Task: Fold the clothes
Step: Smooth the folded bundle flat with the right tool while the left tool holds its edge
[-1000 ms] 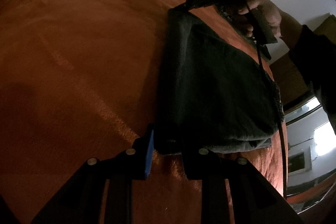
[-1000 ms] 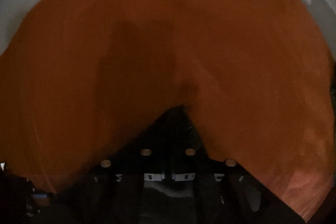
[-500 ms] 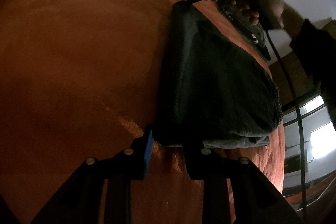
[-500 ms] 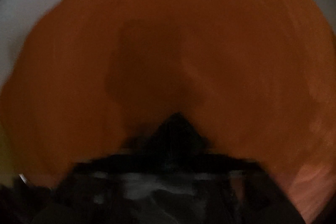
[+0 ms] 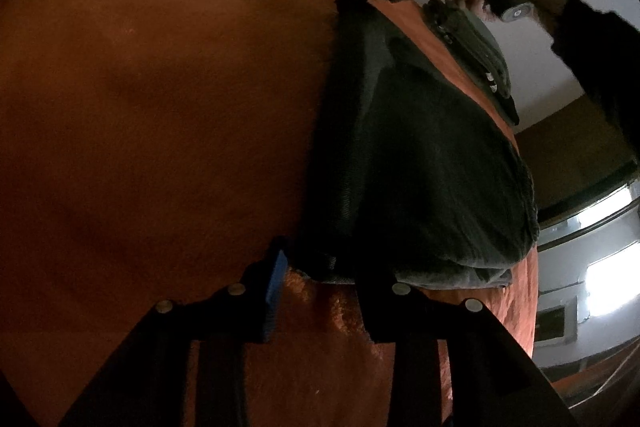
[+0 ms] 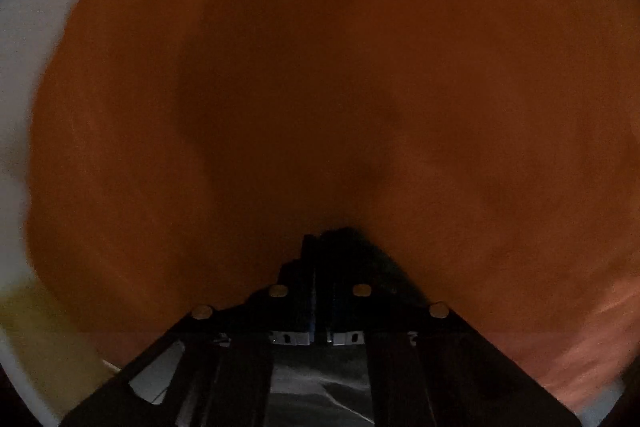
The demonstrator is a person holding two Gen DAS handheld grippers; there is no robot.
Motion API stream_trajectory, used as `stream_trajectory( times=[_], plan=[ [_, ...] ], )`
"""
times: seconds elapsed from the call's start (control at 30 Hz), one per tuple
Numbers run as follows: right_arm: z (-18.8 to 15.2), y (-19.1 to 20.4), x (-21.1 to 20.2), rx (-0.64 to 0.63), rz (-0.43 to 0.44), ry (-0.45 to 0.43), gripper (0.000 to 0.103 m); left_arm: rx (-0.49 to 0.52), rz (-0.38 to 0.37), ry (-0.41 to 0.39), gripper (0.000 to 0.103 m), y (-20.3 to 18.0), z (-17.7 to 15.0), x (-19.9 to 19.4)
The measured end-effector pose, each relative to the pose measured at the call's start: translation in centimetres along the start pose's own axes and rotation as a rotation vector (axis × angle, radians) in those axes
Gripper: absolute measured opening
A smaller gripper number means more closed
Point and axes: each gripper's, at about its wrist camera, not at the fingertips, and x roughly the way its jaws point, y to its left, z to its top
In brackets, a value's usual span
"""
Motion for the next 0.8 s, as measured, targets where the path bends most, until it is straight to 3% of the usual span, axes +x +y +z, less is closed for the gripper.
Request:
stream_trajectory(
  times=[0.03, 0.13, 0.27, 0.33, 0.43, 0.47, 0.53, 0.63, 0.8],
  plan=[
    [0.0, -1.1, -0.3, 0.034, 0.041, -0.024, 0.001, -0.001, 0.001, -0.001, 0.035, -0.1, 0.1, 0.2],
    [-0.3, -3.4, -1.1, 0.041, -0.032, -0.136, 0.0, -0.003, 0.006, -0.003, 0.035, -0.3, 0.1, 0.5],
    [-2.6, -4.4, -2.7, 0.05, 0.014, -0.227, 0.0, -0.017, 0.004, -0.009, 0.035, -0.5, 0.2, 0.4],
    [-5.5, -2.8, -4.7, -0.032, 0.026, -0.32, 0.002, -0.019, 0.005, -0.01, 0.035, -0.6, 0.4, 0.5],
    [-10.6, -0.8, -6.8, -0.123, 0.059, -0.421, 0.016, -0.024, 0.009, -0.014, 0.035, -1.0, 0.6, 0.6],
    [-12.4, -0.2, -7.4, -0.148, 0.073, -0.448, 0.016, -0.019, 0.016, -0.016, 0.035, -1.3, 0.8, 0.9],
    [-12.8, 0.1, -8.2, -0.139, 0.117, -0.474, 0.016, -0.013, 0.026, -0.022, 0.035, -1.6, 0.6, 0.9],
    [-18.2, 1.1, -6.6, -0.108, 0.209, -0.516, 0.016, -0.018, 0.028, -0.026, 0.036, -1.4, 0.4, 0.9],
    [-25.7, -0.1, -7.9, -0.123, 0.118, -0.682, 0.016, -0.001, 0.047, -0.051, 0.037, -2.0, 0.4, 0.3]
  ],
)
